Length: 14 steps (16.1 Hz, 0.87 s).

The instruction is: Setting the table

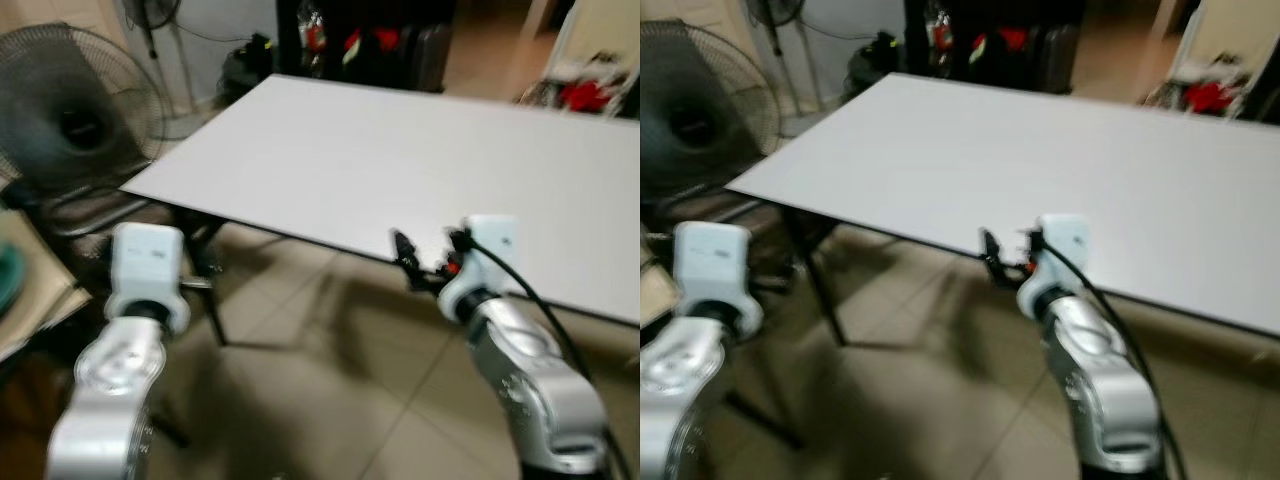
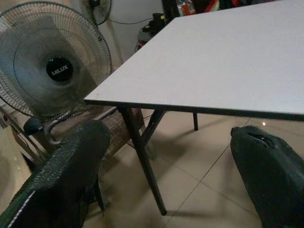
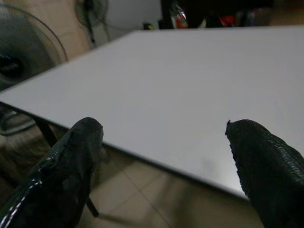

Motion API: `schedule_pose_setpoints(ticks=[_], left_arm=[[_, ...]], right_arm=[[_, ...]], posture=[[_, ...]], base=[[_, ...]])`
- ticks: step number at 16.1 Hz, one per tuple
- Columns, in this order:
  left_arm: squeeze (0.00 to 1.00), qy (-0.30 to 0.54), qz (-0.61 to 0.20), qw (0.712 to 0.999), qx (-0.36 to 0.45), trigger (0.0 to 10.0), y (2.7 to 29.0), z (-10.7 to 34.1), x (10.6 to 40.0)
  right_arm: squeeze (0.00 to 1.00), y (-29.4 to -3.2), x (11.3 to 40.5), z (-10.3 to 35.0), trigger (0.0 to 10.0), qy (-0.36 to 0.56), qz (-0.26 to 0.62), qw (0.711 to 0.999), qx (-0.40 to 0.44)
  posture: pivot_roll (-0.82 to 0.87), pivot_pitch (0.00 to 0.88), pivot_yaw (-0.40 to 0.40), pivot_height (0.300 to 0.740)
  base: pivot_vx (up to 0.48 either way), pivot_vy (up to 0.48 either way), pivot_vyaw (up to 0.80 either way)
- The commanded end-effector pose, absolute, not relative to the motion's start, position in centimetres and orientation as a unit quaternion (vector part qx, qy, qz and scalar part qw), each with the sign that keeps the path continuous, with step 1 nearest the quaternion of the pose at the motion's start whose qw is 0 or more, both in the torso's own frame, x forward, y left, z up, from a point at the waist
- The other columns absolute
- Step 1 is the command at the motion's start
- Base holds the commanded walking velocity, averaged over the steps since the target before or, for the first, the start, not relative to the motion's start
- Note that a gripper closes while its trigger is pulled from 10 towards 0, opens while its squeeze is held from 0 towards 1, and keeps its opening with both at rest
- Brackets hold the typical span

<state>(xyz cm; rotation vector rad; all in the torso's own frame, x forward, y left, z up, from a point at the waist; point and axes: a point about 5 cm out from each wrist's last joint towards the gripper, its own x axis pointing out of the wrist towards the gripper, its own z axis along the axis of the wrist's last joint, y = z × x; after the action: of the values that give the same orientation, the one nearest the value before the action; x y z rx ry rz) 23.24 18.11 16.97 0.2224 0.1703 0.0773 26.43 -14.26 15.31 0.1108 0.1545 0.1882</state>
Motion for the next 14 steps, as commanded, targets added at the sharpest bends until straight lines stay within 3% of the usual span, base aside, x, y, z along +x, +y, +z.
schedule_pose_setpoints(ticks=[1,3,12,14], left_arm=[[0.0,0.083,0.048,0.988,0.119,10.0,18.6,17.2,23.2],[0.0,0.081,0.05,0.988,0.119,10.0,18.6,17.3,23.2],[0.0,0.078,0.058,0.988,0.121,10.0,18.7,17.5,23.1],[0.0,0.066,0.06,0.989,0.116,10.0,18.6,17.7,23.1]], right_arm=[[0.0,-13.8,26.4,15.8,10.0,0.067,0.102,0.991,0.058],[0.0,-13.3,26.5,15.9,10.0,0.063,0.123,0.99,0.036],[0.0,-12.5,26.8,16.1,10.0,0.057,0.162,0.985,0.027],[0.0,-12.7,26.8,15.9,10.0,0.061,0.156,0.985,0.04]], posture=[[-0.01,0.0,0.057,0.74],[-0.01,0.0,0.054,0.74],[0.01,0.0,0.043,0.74],[0.0,0.0,0.042,0.74]], base=[[0.0,0.352,0.0],[0.0,0.354,0.26],[0.0,0.349,0.8],[0.0,0.0,0.4]])
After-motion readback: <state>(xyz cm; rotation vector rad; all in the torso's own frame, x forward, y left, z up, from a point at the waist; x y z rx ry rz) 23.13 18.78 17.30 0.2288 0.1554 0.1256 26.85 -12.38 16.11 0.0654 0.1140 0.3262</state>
